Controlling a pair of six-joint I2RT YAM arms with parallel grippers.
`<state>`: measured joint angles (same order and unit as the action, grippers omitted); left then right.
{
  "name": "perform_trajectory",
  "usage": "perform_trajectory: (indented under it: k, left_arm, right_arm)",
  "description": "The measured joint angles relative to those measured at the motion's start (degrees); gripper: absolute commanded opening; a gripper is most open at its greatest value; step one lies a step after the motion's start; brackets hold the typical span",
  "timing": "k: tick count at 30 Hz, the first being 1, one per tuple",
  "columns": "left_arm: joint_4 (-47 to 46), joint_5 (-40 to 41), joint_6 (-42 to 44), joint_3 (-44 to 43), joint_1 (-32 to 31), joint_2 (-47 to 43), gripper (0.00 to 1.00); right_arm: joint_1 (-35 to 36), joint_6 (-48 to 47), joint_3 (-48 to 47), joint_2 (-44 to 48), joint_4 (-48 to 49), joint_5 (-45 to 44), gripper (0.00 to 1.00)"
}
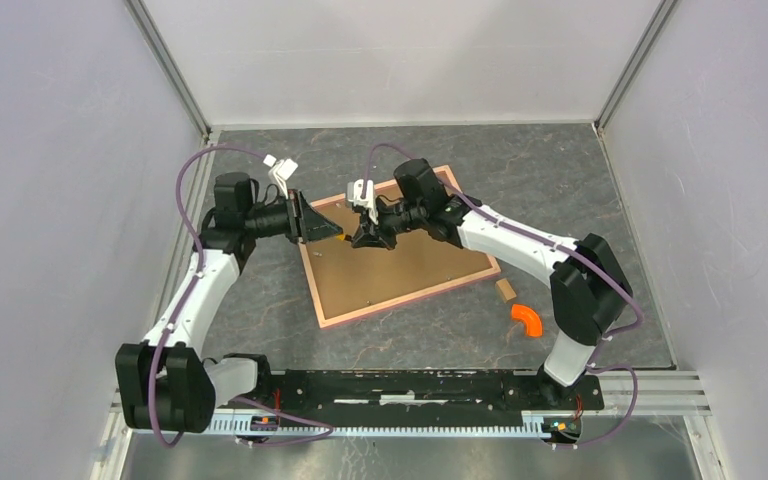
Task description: Take the photo out of the frame
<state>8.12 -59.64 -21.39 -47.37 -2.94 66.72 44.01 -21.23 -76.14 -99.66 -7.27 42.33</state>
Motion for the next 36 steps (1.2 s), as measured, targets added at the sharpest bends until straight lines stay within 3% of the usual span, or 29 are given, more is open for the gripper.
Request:
perform_trajectory:
  k: [4, 9, 18, 29, 32, 34, 36]
  left_arm:
    - [11.3, 1.1, 9.1, -5.6, -1.2, 0.7, 0.62]
    - [21.4, 1.4, 18.3, -11.1, -4.6, 4.3, 0.63]
    - [28.7, 4.2, 22.3, -11.2, -8.4, 8.4, 0.65]
    - [28.7, 4.6, 22.6, -10.8, -8.4, 8.7, 0.47]
    - [27.8, 4.8, 21.9, -10.3, -8.4, 8.7, 0.35]
    - [27.3, 5.4, 21.6, -10.3, -8.3, 8.7, 0.2]
    - [26.7, 5.5, 21.2, -10.3, -8.2, 8.7, 0.05]
  right_arm:
    - [0.6, -4.2, 0.0, 0.0, -3.8, -0.4, 0.0]
    - [1.6, -8.7, 0.0, 0.0, -7.8, -0.9, 0.0]
    - [2.2, -10.6, 0.0, 0.0, -9.8, -2.9, 0.0]
    - [2.2, -10.0, 0.0, 0.2, -9.4, -4.9, 0.0]
    - [2.2, -9.5, 0.0, 0.2, -9.1, -4.9, 0.0]
    - [2.2, -9.0, 0.0, 0.3, -8.8, -4.8, 0.0]
    - [2.1, -8.8, 0.1, 0.6, -8.6, -5.0, 0.18]
